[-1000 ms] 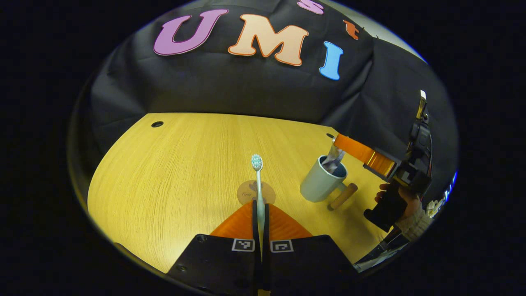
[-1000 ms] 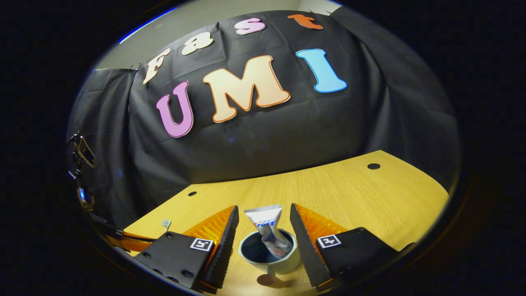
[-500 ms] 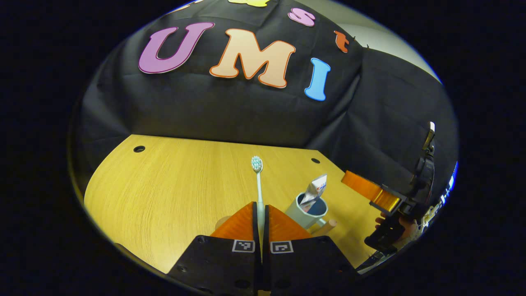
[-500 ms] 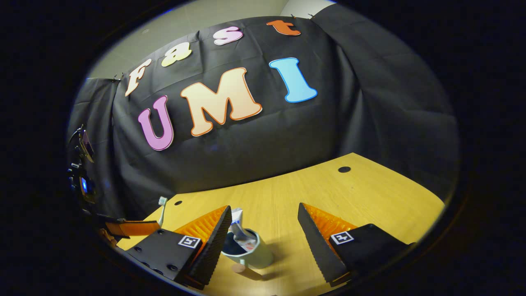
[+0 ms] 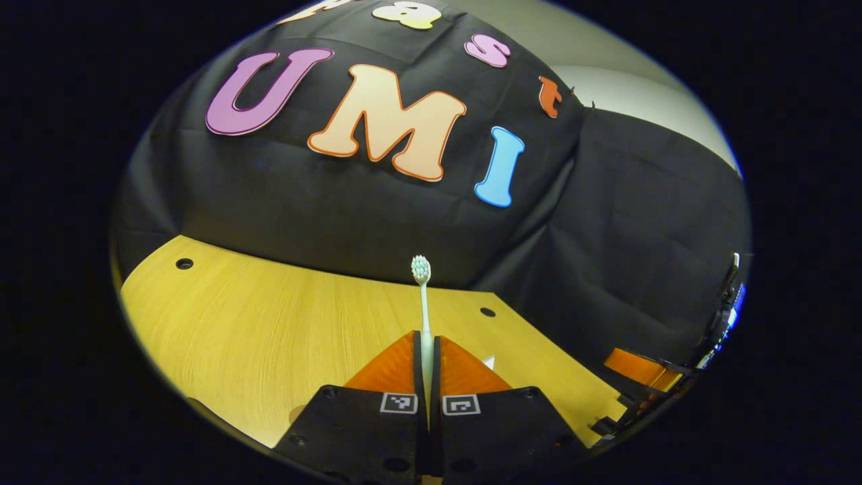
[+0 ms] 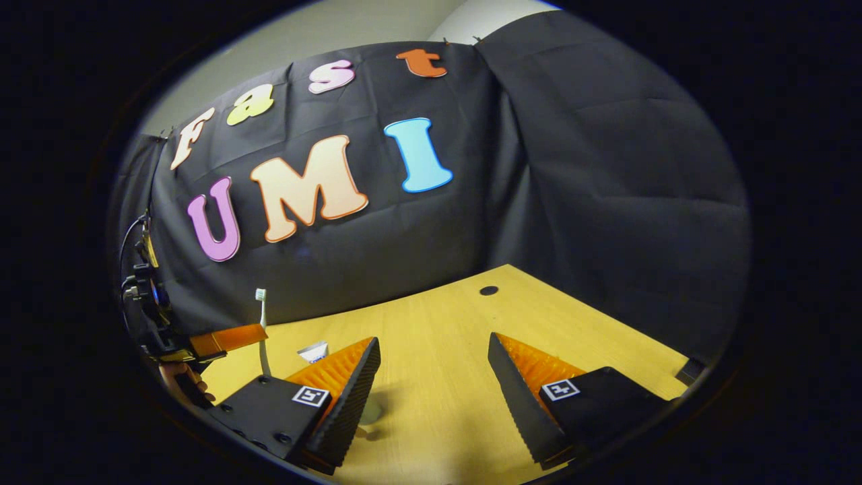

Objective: Put the toothbrush and toothpaste on the desktop into the cup, then pick up the cup and place it on the coaster on the desktop.

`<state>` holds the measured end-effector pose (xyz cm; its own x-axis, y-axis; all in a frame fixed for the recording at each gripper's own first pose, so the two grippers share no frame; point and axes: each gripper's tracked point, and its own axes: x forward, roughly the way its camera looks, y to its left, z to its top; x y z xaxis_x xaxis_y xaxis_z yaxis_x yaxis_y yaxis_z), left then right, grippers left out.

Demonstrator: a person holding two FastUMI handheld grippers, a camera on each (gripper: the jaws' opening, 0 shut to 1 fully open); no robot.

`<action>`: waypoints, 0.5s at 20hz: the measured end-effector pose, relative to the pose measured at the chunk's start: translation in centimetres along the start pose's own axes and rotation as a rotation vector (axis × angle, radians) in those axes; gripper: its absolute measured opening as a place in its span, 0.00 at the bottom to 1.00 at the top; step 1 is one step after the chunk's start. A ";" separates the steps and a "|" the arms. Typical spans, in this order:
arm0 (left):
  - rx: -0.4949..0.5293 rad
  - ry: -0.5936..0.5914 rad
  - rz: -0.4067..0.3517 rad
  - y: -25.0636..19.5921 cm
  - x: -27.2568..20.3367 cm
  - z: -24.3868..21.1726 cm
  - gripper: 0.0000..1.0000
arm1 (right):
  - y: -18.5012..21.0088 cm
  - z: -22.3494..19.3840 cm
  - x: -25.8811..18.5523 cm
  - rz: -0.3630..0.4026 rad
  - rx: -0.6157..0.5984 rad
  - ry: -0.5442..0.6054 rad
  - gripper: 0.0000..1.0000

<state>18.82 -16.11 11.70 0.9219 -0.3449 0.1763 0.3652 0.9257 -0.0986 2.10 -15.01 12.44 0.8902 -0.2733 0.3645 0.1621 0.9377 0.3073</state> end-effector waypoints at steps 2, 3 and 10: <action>-0.006 -0.047 -0.008 -0.3 0.8 0.1 0.00 | -1.4 0.4 -0.8 -0.027 0.016 -0.015 0.98; -0.010 -0.067 -0.015 -0.6 1.2 0.2 0.00 | -1.8 0.5 -1.1 -0.035 0.023 -0.023 0.94; -0.042 -0.198 -0.020 -0.8 2.4 -0.9 0.00 | -3.9 -0.3 -2.0 -0.055 0.030 -0.065 0.98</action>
<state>20.82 -17.82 11.34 0.8727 -0.3219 0.3672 0.3919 0.9103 -0.1334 -0.13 -18.04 10.23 0.8505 -0.3388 0.4024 0.1966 0.9143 0.3542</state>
